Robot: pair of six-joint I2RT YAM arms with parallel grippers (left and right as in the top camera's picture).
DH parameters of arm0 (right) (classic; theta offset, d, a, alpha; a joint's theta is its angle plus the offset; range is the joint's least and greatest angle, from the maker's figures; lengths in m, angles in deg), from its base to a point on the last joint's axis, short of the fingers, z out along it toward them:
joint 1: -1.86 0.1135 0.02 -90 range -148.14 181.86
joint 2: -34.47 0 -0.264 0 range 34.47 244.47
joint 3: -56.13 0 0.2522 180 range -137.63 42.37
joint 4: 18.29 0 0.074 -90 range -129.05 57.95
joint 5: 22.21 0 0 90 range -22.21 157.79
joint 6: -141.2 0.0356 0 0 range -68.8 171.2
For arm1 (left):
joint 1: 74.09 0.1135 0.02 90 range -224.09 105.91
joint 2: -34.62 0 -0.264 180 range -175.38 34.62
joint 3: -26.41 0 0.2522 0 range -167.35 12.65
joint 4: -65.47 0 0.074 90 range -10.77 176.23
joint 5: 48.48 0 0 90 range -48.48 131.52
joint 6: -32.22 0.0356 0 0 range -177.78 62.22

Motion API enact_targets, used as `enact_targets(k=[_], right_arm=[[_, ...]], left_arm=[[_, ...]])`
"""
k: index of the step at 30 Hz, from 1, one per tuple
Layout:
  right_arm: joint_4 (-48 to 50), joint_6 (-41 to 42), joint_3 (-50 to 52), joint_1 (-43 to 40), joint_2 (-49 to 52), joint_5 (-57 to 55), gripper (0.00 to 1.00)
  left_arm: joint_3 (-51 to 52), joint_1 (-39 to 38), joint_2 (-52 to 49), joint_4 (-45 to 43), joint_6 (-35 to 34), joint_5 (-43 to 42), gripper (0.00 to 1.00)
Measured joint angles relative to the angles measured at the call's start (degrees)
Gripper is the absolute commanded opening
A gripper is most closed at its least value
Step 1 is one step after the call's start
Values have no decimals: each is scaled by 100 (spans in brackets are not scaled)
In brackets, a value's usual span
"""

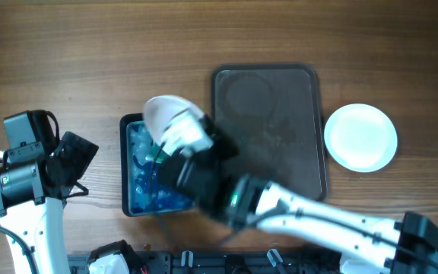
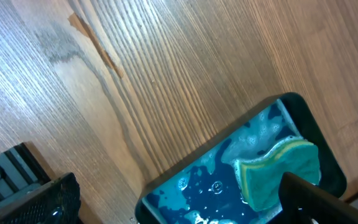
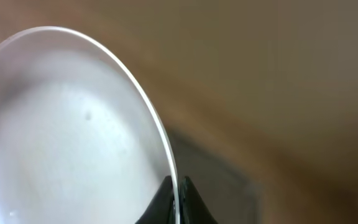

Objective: Clean dirty plates on tray and stack at the side
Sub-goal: 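Tilt the plate in the basin water with the right gripper, then carry the plate right and set it on the plate stack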

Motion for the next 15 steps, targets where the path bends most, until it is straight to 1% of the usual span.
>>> enact_targets(k=[1, 4, 5, 7, 9, 12, 15], right_arm=[[-114, 297, 0, -232, 4, 411, 4], [-175, 1084, 2, -1193, 15, 2236, 4], [-144, 1318, 0, -1615, 2, 3038, 5], [-153, 1585, 2, -2221, -101, 4183, 4], [-293, 1731, 2, -2739, -350, 5012, 4], [-909, 1985, 0, -3713, -1069, 5805, 4], [-1764, 2135, -24, -4811, -1700, 6065, 5]], left_arm=[[0, 0, 0, 7, 0, 0, 100], [0, 0, 0, 2, 0, 0, 100], [0, 0, 0, 4, 0, 0, 100], [0, 0, 0, 2, 0, 0, 100], [0, 0, 0, 2, 0, 0, 100], [0, 0, 0, 2, 0, 2, 100], [0, 0, 0, 4, 0, 2, 100]])
